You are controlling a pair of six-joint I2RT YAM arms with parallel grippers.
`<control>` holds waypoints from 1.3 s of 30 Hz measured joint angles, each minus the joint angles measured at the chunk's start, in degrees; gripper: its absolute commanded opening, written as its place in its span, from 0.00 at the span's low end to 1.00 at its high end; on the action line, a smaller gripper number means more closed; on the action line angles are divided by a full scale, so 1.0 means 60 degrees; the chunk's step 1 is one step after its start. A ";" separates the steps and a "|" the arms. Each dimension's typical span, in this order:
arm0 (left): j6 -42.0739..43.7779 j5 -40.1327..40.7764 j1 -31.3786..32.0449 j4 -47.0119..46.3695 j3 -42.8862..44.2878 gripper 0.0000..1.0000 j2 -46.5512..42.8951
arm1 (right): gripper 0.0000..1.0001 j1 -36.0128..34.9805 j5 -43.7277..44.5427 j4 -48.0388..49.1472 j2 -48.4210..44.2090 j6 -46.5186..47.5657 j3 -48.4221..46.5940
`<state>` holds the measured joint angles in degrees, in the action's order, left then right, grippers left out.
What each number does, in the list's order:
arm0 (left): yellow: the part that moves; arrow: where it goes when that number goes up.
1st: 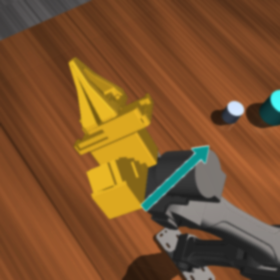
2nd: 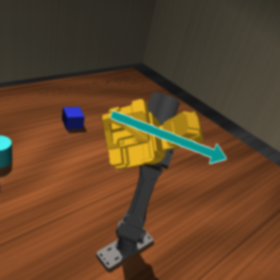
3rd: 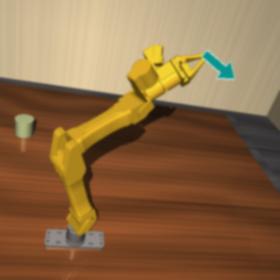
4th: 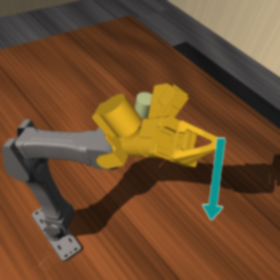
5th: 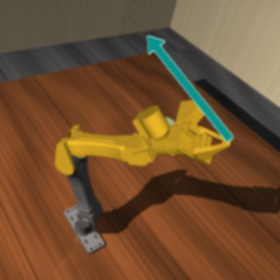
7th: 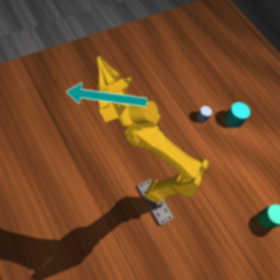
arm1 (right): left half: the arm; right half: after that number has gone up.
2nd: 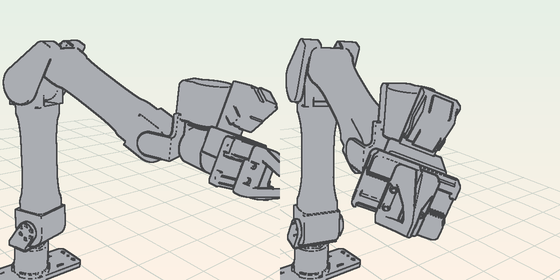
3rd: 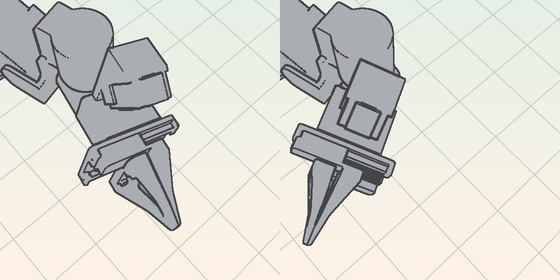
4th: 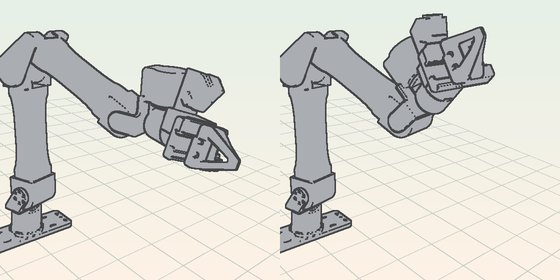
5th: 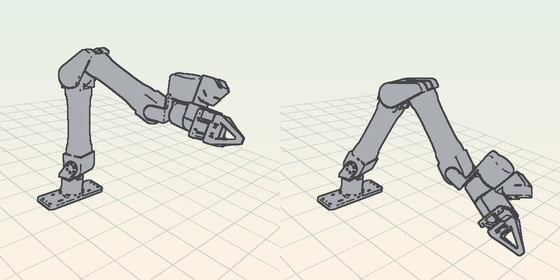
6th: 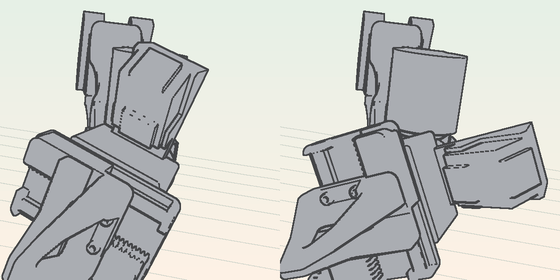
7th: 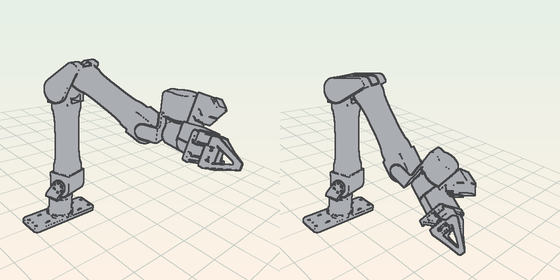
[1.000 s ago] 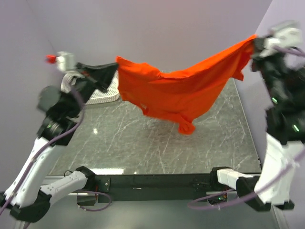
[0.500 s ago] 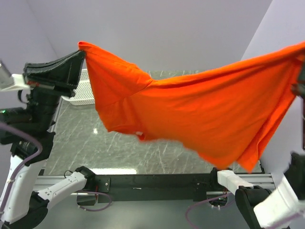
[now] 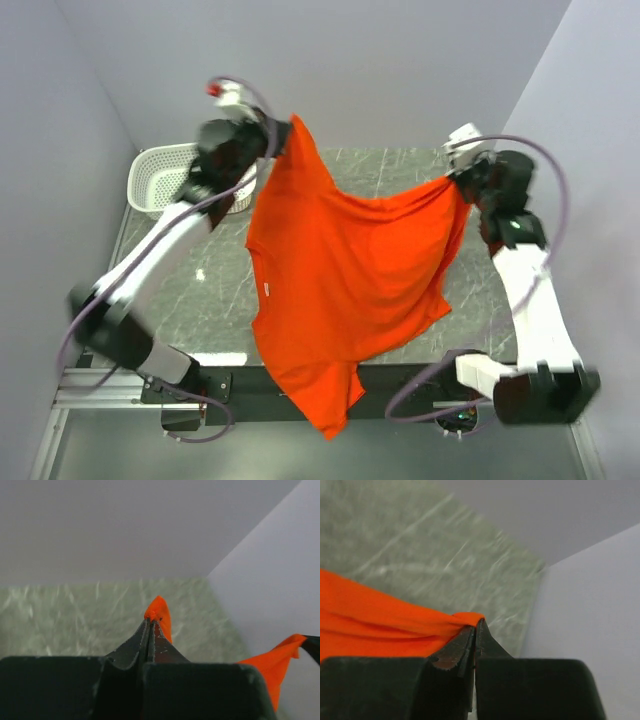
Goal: Fold and stack the t-shirts
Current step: Flatten the tshirt out
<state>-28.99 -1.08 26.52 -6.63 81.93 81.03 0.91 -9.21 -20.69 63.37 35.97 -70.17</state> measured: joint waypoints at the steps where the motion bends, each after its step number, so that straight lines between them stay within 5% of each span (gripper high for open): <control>1: -0.0047 -0.0051 -0.0047 0.0040 -0.0044 0.00 0.0758 | 0.00 0.0000 -0.0073 0.0109 0.0339 0.0058 0.0357; 4: -0.0127 -0.0098 -0.0186 0.0503 0.0539 0.00 0.3497 | 0.00 0.0000 -0.0288 0.0382 0.2677 0.0164 0.0426; 8: -0.0229 -0.0026 -0.0339 0.1770 0.2889 0.00 0.7184 | 0.00 0.0000 -0.0259 0.0284 0.6295 0.0073 -0.1625; 13: -0.0368 0.0652 -0.0528 0.3173 0.4761 0.00 0.9194 | 0.00 -0.0004 0.0131 0.0215 0.8590 -0.0259 -0.3421; 20: -0.0397 0.1384 -0.0845 0.3249 0.6142 0.00 0.9202 | 0.02 -0.0178 0.0699 0.0073 0.9482 -0.0980 -0.5246; 22: -0.0393 0.1464 -0.0911 0.2998 0.6109 0.00 0.9096 | 0.16 -0.0280 0.0863 0.0171 0.9533 -0.1308 -0.5530; 23: -0.0393 0.1483 -0.0943 0.2918 0.6091 0.00 0.9078 | 0.39 -0.0317 0.0925 0.0186 0.9533 -0.1475 -0.5654; 24: -0.0393 0.1483 -0.0976 0.2852 0.6091 0.01 0.9071 | 0.50 -0.0346 0.1020 0.0189 0.9533 -0.1701 -0.5774; 28: -0.0331 0.1377 -0.1020 0.3111 0.6495 0.45 0.9096 | 0.65 -0.0441 0.1486 0.0149 0.9559 -0.2233 -0.6302; 31: -0.0321 0.1355 -0.1013 0.2983 0.6568 0.53 0.8863 | 0.72 -0.0328 0.1373 0.0113 0.9103 -0.2430 -0.5847; 34: -0.0310 0.1217 -0.1013 0.2561 0.5093 0.56 0.7592 | 0.70 0.0117 0.0106 -0.0754 0.7872 -0.2102 -0.4379; 39: -0.0525 0.0419 -0.1016 0.1719 0.0703 0.65 0.3366 | 0.65 0.1122 -0.1585 -0.2612 0.5493 -0.0841 -0.1734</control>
<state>-32.14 1.43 20.43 3.68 86.15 101.23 7.64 -18.72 -36.36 96.33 30.92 -80.58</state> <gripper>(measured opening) 0.607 0.654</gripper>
